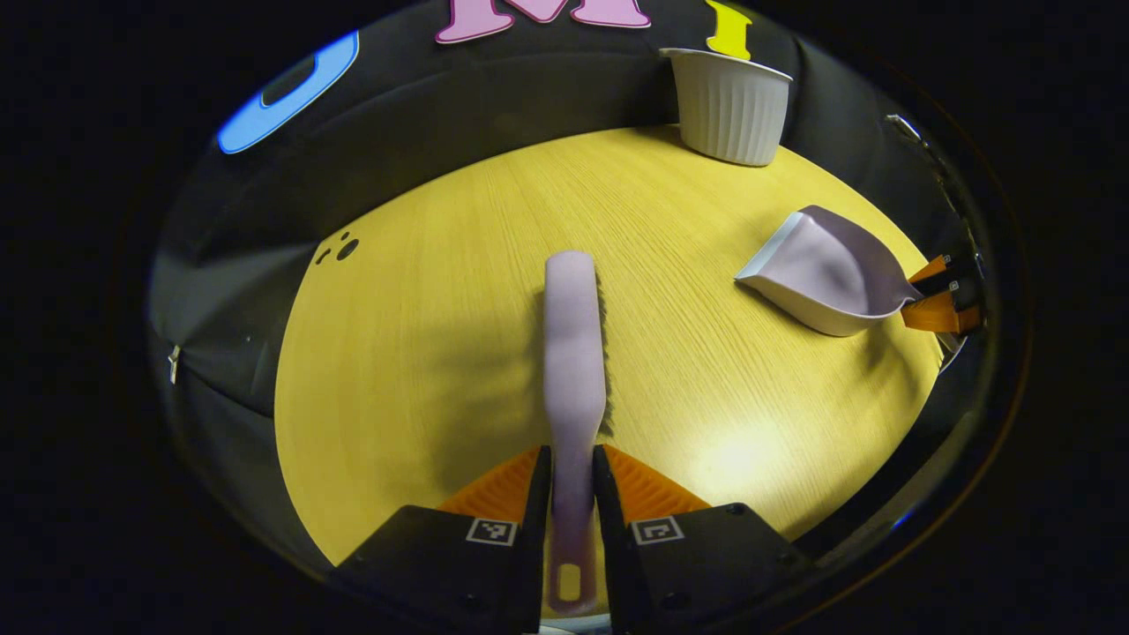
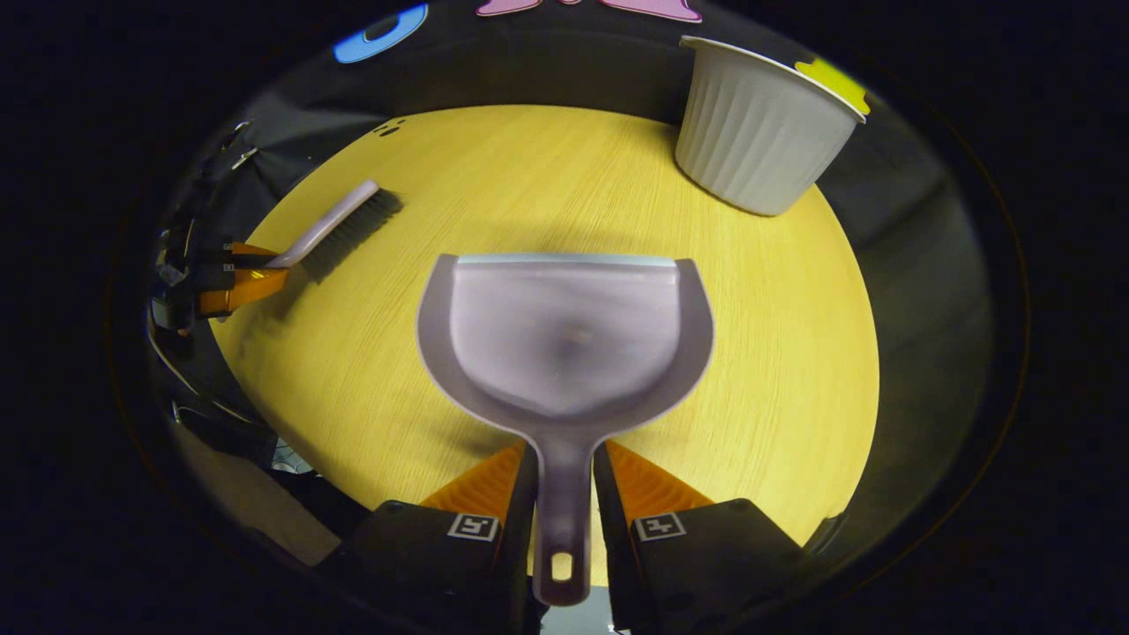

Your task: Pick up the small broom and dustpan from the desktop, sweep the trash into the dustpan with the broom, and then empty the trash into the garbage bin.

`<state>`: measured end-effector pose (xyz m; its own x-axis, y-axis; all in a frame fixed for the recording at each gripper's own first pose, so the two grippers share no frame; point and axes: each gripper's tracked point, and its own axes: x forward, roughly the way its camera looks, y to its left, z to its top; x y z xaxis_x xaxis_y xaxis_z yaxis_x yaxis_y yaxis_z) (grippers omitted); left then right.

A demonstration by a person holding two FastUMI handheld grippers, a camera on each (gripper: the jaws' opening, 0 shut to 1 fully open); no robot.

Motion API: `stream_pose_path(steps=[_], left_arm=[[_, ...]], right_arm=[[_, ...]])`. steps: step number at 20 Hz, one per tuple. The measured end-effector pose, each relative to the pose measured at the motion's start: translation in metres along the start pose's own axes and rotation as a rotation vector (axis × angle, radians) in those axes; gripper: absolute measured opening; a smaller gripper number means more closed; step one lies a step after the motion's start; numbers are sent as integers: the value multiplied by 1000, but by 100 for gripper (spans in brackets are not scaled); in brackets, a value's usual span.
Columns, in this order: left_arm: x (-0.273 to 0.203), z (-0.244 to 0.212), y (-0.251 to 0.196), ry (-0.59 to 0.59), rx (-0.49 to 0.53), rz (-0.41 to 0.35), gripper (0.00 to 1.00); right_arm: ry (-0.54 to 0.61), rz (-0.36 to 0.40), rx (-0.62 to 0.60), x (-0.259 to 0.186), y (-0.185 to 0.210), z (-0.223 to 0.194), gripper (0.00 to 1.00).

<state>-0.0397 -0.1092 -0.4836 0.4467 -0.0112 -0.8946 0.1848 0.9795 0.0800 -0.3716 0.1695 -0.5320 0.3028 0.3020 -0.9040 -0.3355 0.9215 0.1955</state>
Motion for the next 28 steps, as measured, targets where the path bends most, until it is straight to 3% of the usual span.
stream_pose_path(steps=[5, 12, 16, 17, 23, 28], left_arm=[[-45, 20, 7, -111, -46, 2, 33], [-152, 110, 15, -522, -89, -20, 33], [-202, 143, 8, -695, -112, -61, 32], [-210, 151, 6, -735, -121, -78, 33], [-226, 147, -7, -788, -128, -108, 32], [-233, 151, -14, -783, -132, -74, 33]], right_arm=[[-139, -17, -2, -51, 8, 30, 40], [-514, -32, 0, -150, 43, 119, 37], [-664, -61, 28, -197, 55, 155, 39], [-697, -61, 39, -206, 60, 162, 36], [-791, -38, 28, -232, 76, 176, 36], [-802, -17, 5, -238, 71, 179, 36]])
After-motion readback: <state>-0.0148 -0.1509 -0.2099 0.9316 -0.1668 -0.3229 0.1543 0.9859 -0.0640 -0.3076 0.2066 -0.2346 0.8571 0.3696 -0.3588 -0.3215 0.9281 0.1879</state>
